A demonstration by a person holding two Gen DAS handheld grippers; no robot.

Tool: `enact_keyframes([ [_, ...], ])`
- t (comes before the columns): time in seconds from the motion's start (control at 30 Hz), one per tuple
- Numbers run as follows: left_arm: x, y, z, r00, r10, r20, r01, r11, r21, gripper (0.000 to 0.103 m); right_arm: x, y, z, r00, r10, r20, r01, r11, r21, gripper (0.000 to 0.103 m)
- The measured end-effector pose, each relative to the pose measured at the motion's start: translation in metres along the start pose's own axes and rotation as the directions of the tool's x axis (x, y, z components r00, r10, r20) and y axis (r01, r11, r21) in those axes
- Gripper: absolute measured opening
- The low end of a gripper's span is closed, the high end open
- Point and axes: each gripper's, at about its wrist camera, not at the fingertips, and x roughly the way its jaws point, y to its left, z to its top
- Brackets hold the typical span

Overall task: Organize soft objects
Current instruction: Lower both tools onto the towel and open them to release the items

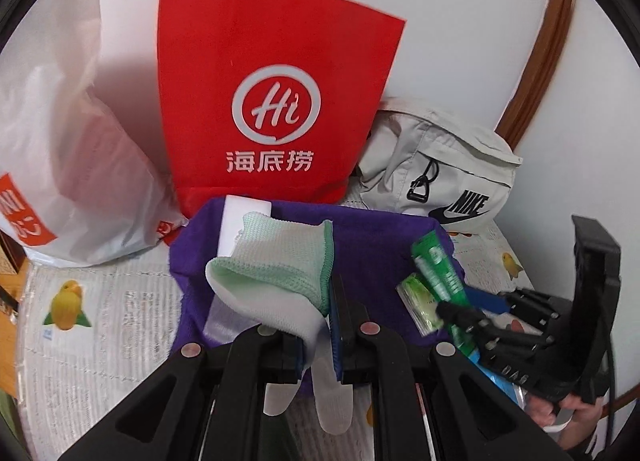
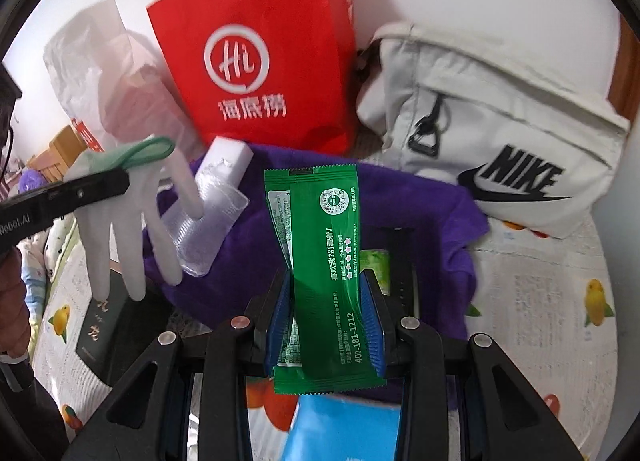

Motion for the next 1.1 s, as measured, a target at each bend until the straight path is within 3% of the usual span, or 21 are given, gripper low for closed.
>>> enact_keyframes([
  [0.23,0.034,-0.002,0.005,0.999,-0.018,-0.044,0.018,1.000,0.015,0.010,0.029,0.002,0.003,0.998,0.006,-0.055,-0.007,1.000,-0.009,0.035],
  [0.37,0.059,0.004,0.002,0.995,0.023,-0.100,-0.022,1.000,0.007,0.010,0.042,0.002,0.004,0.996,0.001,-0.084,-0.003,1.000,-0.015,0.035],
  [0.57,0.078,0.008,0.002,0.993,0.008,-0.115,-0.009,1.000,-0.008,0.010,0.055,-0.002,0.009,0.994,-0.011,-0.112,0.011,1.000,-0.001,0.035],
  [0.87,0.094,0.013,-0.001,0.989,0.052,-0.142,-0.052,0.999,0.003,0.012,0.069,-0.004,0.011,0.988,-0.026,-0.154,0.026,1.000,-0.002,0.039],
  [0.97,0.095,0.012,-0.001,0.986,0.075,-0.151,-0.073,0.997,0.014,0.022,0.065,-0.005,0.014,0.988,-0.025,-0.152,0.025,1.000,-0.003,0.048],
  [1.03,0.094,0.013,0.000,0.983,0.103,-0.154,-0.102,0.995,0.014,0.049,0.065,-0.004,0.015,0.988,-0.039,-0.150,0.037,0.999,-0.017,0.059],
  [1.1,0.086,0.014,0.001,0.986,0.108,-0.126,-0.108,0.994,0.007,0.056,0.060,-0.003,0.016,0.991,-0.053,-0.124,0.049,0.998,-0.037,0.059],
])
